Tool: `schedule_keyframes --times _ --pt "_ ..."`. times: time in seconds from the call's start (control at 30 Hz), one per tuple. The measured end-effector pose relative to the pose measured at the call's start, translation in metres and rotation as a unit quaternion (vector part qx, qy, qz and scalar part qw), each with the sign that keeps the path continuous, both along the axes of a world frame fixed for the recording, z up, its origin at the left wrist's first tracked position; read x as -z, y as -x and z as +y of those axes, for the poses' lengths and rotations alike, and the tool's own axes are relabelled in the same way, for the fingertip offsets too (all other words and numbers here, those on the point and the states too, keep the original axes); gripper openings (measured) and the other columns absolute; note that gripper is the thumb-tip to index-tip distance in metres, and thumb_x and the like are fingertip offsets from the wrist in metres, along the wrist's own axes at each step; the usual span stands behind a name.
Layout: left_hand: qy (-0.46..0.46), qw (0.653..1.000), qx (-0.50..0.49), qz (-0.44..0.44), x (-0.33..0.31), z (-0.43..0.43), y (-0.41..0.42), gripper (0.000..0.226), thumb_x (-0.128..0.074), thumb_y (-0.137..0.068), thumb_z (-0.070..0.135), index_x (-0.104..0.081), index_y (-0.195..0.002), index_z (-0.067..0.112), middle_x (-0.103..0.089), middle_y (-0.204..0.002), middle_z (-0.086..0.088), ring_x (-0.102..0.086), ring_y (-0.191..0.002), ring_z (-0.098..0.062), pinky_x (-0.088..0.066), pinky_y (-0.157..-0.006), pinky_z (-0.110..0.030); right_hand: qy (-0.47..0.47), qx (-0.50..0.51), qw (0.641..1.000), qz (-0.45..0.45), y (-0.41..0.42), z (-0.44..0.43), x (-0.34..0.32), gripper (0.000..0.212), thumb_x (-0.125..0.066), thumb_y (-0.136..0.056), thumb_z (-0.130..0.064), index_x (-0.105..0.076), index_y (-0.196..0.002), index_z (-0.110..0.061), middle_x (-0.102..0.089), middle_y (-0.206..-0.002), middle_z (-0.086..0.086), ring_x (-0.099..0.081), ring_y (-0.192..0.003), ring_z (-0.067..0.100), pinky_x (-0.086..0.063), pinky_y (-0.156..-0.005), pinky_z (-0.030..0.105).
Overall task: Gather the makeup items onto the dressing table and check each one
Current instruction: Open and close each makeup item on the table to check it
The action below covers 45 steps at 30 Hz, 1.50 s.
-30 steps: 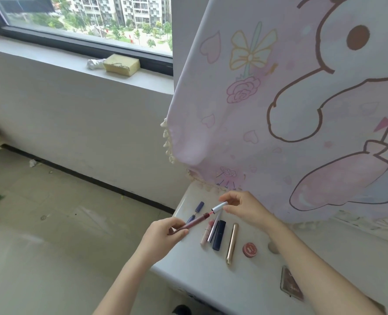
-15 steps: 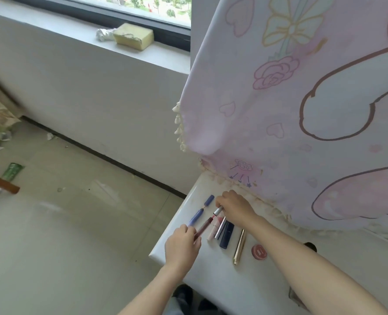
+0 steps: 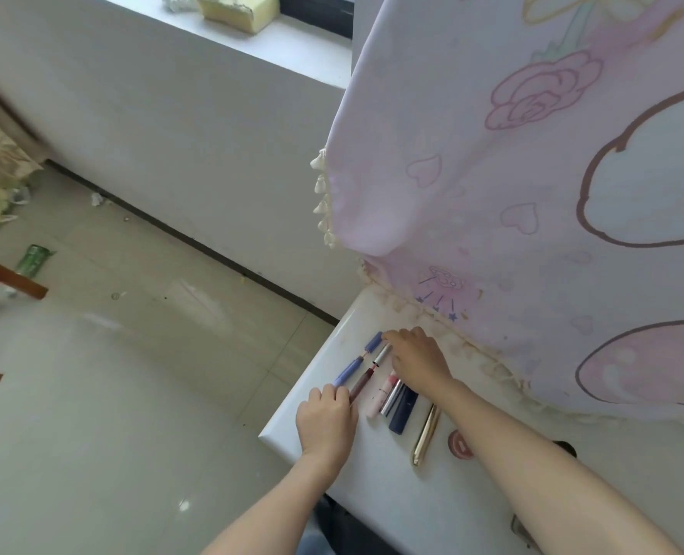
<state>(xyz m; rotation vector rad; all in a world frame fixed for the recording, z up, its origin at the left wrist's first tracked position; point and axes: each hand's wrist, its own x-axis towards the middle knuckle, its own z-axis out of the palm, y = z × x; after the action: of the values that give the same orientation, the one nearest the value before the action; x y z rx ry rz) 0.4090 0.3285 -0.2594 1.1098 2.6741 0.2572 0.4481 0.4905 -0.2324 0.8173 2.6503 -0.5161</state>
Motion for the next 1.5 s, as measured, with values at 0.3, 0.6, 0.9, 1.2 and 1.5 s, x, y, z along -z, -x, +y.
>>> schedule_keyframes --times 0.3,0.6,0.9,1.2,1.5 --pt "-0.035 0.998 0.052 0.004 -0.002 0.008 -0.014 0.020 -0.077 -0.058 0.027 -0.061 -0.050 0.018 -0.057 -0.049 0.002 -0.052 -0.044 -0.015 -0.032 -0.037 -0.018 -0.011 0.063 0.997 -0.039 -0.020 0.020 0.005 0.035 -0.037 -0.092 -0.010 -0.058 -0.121 -0.012 -0.055 -0.123 0.007 -0.041 -0.117 0.025 -0.036 -0.092 0.031" --pt "-0.008 0.997 0.053 -0.056 -0.007 0.019 -0.021 0.032 -0.087 -0.044 0.017 -0.073 -0.072 0.018 -0.042 -0.044 0.001 -0.040 -0.038 -0.016 0.004 -0.043 -0.016 -0.034 -0.056 0.994 -0.082 -0.018 -0.003 0.002 0.032 -0.041 -0.090 -0.011 -0.063 -0.113 -0.010 -0.045 -0.133 0.007 -0.032 -0.125 0.027 -0.030 -0.097 0.035" --pt "-0.127 0.992 0.023 -0.003 -0.024 0.008 -0.027 0.027 -0.087 -0.044 0.009 -0.063 -0.056 0.014 -0.050 -0.048 0.001 -0.044 -0.035 -0.015 -0.016 -0.036 -0.014 0.087 0.126 0.988 0.028 -0.030 -0.022 -0.040 0.034 -0.038 -0.095 -0.032 -0.057 -0.070 -0.019 -0.056 -0.088 0.004 -0.052 -0.092 0.021 -0.043 -0.074 0.032" --pt "-0.329 0.935 0.127 -0.029 -0.075 -0.011 -0.003 0.009 -0.050 -0.079 0.025 -0.051 -0.088 0.022 -0.063 -0.070 0.001 -0.048 -0.060 -0.008 -0.040 -0.042 -0.018 0.193 0.221 0.952 0.090 -0.041 -0.035 -0.111 0.044 -0.039 -0.093 -0.041 -0.055 -0.066 -0.009 -0.045 -0.054 -0.002 -0.039 -0.049 0.011 -0.029 -0.051 0.025" --pt "-0.353 0.906 0.201 -0.122 -0.130 -0.016 0.013 0.019 -0.057 -0.084 0.016 -0.066 -0.087 -0.001 -0.056 -0.063 -0.009 -0.041 -0.073 -0.009 -0.029 -0.062 0.004 0.166 0.239 0.918 0.269 -0.058 -0.050 -0.152 0.042 -0.056 -0.089 -0.025 -0.042 -0.053 -0.010 -0.036 -0.046 -0.006 -0.028 -0.046 0.010 -0.024 -0.048 0.023"
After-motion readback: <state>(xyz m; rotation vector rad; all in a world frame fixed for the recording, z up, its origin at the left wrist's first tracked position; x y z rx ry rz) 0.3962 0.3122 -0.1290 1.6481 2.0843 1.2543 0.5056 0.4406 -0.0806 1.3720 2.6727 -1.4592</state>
